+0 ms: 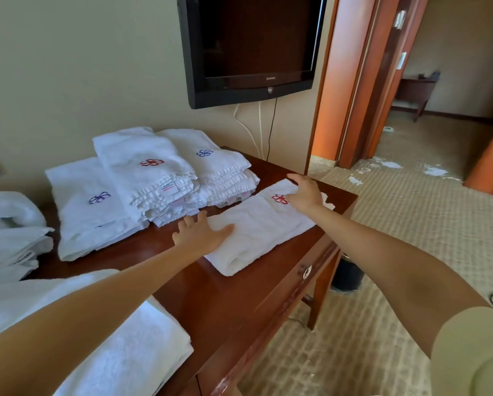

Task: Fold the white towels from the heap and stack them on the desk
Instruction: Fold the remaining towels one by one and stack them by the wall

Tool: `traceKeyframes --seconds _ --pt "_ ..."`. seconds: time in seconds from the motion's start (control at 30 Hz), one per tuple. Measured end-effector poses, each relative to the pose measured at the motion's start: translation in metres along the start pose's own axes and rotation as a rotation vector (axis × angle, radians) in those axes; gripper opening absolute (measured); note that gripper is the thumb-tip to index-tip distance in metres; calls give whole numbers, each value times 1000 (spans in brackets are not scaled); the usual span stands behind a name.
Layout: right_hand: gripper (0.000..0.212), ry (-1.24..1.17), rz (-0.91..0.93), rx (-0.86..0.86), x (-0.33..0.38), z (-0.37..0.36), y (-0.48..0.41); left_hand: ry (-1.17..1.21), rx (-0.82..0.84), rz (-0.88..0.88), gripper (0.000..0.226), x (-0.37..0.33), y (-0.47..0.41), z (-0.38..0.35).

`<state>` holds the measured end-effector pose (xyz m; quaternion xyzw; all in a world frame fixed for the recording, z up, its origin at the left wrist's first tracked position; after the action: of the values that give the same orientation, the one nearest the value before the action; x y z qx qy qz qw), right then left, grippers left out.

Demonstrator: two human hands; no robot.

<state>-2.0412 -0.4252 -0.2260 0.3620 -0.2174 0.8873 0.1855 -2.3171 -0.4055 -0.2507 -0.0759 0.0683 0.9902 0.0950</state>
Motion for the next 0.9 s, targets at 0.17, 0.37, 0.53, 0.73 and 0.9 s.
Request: traceKeyframes --seconds 0.17,0.37,0.53,0.73,0.9 --pt "62 -133 164 647 91 -57 21 554 211 84 106 23 -5 6" --pt "77 -23 264 970 157 -85 54 321 -25 -191 60 29 15 56" --pt "73 -52 261 909 198 -65 68 242 -251 -419 42 40 35 139" --pt "45 -531 252 704 247 -32 72 705 -402 -495 61 63 59 203" --pt "42 -853 226 558 275 -2 72 1090 -195 -329 100 102 60 198"
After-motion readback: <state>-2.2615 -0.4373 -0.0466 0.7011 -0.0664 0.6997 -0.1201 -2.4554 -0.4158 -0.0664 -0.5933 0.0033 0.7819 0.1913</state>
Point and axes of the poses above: each hand's wrist, its own y-axis away from the middle knuckle, its own z-axis out of the back of the hand, x = y × z, the point moved 5 cm from there along -y, towards the middle knuckle, and after that the axes turned 11 degrees about -y, right-handed, at the moved point
